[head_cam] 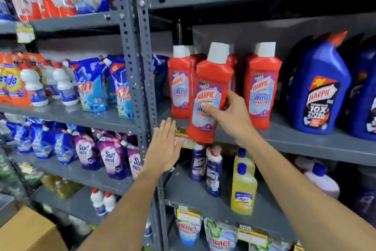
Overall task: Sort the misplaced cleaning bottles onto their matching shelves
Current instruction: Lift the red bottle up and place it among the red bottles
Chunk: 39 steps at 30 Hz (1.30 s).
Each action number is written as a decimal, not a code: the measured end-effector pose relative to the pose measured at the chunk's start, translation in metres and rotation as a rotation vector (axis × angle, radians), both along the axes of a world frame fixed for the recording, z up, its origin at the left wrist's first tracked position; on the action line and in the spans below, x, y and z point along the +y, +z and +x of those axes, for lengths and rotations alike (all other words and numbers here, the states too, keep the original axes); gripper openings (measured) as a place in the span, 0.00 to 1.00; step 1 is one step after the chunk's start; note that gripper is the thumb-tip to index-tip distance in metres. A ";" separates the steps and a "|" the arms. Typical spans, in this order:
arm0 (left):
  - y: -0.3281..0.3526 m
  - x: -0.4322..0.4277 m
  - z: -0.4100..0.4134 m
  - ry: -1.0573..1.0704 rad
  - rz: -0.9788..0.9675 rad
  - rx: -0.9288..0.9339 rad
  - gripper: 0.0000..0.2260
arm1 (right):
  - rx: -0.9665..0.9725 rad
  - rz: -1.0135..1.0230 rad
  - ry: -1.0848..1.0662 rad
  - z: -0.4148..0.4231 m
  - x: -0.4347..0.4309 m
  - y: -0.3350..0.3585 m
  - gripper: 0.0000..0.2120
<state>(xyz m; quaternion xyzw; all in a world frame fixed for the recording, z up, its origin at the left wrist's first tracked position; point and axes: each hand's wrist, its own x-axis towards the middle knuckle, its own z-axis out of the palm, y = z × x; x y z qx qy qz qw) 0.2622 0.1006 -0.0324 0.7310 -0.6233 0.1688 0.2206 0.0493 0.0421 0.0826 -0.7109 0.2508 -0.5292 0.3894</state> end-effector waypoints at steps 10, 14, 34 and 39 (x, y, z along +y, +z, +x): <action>0.007 -0.045 0.004 -0.046 -0.068 -0.012 0.32 | 0.106 -0.014 -0.253 0.015 -0.066 0.018 0.21; 0.002 -0.050 0.010 -0.052 -0.104 -0.029 0.29 | 0.130 0.010 -0.258 0.023 -0.083 0.013 0.24; -0.002 -0.047 0.001 -0.033 -0.151 0.037 0.28 | 0.306 0.056 -0.196 0.005 -0.082 -0.049 0.43; -0.002 -0.048 0.000 -0.019 -0.154 0.034 0.27 | 0.283 0.048 -0.280 0.005 -0.084 -0.052 0.42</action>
